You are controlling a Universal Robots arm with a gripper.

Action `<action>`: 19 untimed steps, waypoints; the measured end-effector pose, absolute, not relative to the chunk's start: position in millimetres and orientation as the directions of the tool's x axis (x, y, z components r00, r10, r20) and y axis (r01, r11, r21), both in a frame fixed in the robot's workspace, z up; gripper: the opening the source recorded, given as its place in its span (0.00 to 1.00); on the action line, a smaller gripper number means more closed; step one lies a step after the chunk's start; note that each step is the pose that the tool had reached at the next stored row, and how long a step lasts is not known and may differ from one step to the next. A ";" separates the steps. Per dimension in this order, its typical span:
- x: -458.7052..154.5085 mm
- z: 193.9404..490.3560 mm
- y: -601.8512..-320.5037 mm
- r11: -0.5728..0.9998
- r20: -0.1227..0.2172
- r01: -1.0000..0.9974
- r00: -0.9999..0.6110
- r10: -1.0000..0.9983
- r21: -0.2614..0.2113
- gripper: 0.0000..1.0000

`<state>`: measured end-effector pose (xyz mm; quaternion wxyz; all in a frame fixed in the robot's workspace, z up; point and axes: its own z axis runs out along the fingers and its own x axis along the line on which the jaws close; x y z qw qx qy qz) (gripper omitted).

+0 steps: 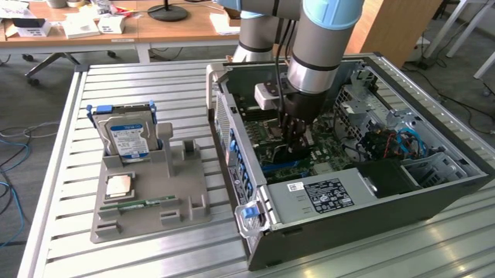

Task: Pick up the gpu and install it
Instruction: 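Insert the gpu into the slot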

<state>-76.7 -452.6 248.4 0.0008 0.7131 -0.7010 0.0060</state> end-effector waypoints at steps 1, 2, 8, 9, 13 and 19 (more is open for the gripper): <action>-76.7 248.1 -452.5 -0.017 0.009 -1.000 0.017 -1.000 -0.008 0.26; -76.7 248.1 -452.5 -0.017 0.009 -1.000 0.017 -1.000 -0.008 0.26; -76.7 248.1 -452.5 -0.017 0.009 -1.000 0.017 -1.000 -0.008 0.26; -76.7 248.1 -452.5 -0.017 0.009 -1.000 0.017 -1.000 -0.008 0.26; -76.7 248.1 -452.5 -0.017 0.009 -1.000 0.017 -1.000 -0.008 0.26; -76.7 248.1 -452.5 -0.017 0.009 -1.000 0.017 -1.000 -0.008 0.26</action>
